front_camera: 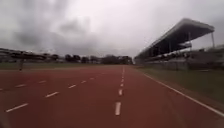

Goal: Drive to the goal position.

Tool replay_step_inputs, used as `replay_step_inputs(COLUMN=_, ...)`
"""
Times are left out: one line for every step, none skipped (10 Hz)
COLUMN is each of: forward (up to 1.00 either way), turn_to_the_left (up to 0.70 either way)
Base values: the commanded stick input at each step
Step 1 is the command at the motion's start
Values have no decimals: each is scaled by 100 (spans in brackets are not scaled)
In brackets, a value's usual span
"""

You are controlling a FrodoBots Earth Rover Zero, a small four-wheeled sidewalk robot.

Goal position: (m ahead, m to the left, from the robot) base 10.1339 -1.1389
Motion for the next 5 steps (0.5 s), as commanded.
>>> replay_step_inputs(forward=70, turn_to_the_left=0)
replay_step_inputs(forward=70, turn_to_the_left=0)
replay_step_inputs(forward=70, turn_to_the_left=0)
replay_step_inputs(forward=70, turn_to_the_left=0)
replay_step_inputs(forward=70, turn_to_the_left=0)
